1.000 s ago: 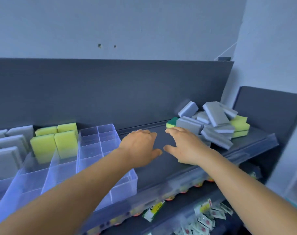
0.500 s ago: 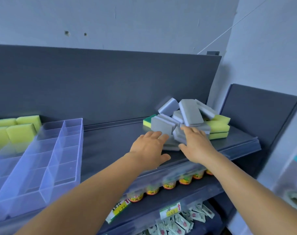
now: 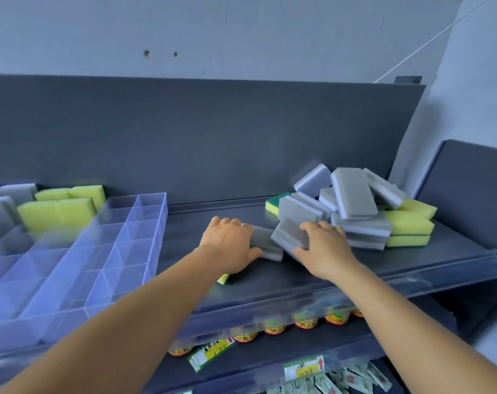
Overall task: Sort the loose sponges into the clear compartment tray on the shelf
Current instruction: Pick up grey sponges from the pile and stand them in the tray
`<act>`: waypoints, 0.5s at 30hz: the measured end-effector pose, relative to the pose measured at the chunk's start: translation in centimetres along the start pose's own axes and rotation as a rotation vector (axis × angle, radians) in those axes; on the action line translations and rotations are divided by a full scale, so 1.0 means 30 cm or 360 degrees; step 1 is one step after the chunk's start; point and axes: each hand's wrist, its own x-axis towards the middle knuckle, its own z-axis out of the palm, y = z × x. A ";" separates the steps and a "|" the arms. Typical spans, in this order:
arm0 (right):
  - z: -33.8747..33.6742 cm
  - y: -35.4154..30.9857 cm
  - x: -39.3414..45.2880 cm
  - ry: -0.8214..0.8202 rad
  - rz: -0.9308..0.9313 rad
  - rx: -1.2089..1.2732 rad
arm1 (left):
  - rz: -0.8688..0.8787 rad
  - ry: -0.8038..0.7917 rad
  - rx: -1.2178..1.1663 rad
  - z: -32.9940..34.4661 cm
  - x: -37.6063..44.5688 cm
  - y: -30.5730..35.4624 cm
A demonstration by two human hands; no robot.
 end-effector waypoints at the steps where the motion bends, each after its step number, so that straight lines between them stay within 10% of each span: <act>1: 0.004 -0.012 0.010 -0.0018 0.0012 0.0027 | -0.0035 -0.0006 -0.0004 0.002 0.005 -0.011; 8: 0.022 -0.087 0.064 -0.0153 0.0043 0.0046 | -0.0195 -0.0301 -0.0100 0.041 0.032 -0.096; 15: 0.030 -0.133 0.100 -0.0017 0.0144 0.0220 | -0.0337 -0.0045 -0.0495 0.059 0.093 -0.109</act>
